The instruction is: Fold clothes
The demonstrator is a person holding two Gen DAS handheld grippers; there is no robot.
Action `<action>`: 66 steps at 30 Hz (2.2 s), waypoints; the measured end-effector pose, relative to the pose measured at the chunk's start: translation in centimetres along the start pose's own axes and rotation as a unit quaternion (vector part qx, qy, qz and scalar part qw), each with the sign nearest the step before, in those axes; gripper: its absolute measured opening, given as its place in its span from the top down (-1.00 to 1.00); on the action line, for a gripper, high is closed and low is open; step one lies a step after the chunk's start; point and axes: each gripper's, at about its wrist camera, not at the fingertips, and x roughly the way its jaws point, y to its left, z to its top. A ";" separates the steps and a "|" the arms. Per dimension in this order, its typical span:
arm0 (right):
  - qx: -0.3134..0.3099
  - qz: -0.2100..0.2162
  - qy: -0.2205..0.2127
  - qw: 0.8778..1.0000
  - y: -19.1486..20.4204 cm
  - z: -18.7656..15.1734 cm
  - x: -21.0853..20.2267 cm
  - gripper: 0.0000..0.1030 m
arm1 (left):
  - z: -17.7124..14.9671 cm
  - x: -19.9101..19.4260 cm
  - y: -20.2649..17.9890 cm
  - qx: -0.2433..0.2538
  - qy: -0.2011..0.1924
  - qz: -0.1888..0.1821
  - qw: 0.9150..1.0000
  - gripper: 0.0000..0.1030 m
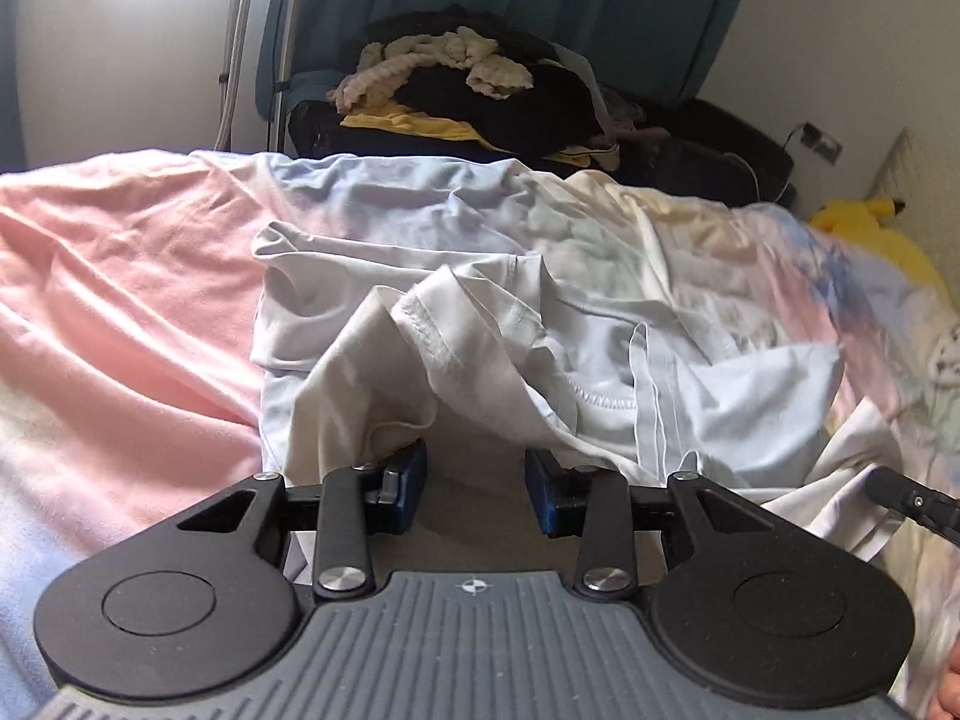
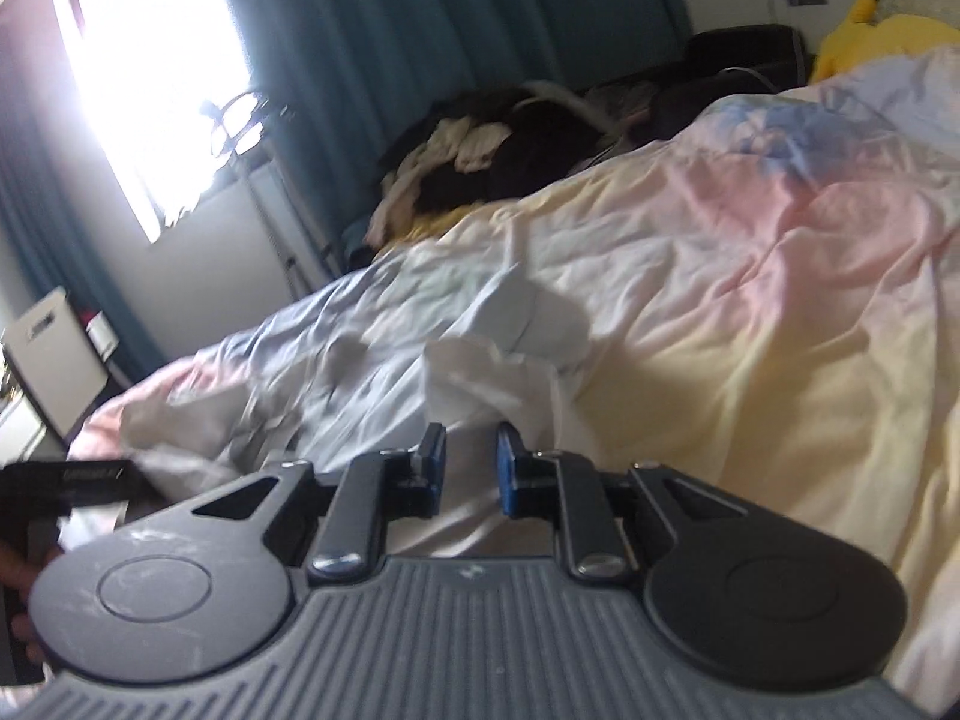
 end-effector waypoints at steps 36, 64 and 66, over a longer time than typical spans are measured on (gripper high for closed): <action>0.011 0.031 0.015 0.999 0.8 -1.7 1.9 0.60 | -6.0 -3.2 -6.4 0.138 0.017 -0.080 0.987 0.04; -0.003 0.050 0.078 0.996 2.1 -2.3 1.7 0.59 | -6.7 0.0 -7.5 0.153 0.077 -0.085 0.982 0.07; 0.006 0.048 0.073 0.996 1.6 -2.2 1.9 0.59 | -6.0 0.3 -7.1 0.143 0.056 -0.061 0.986 0.07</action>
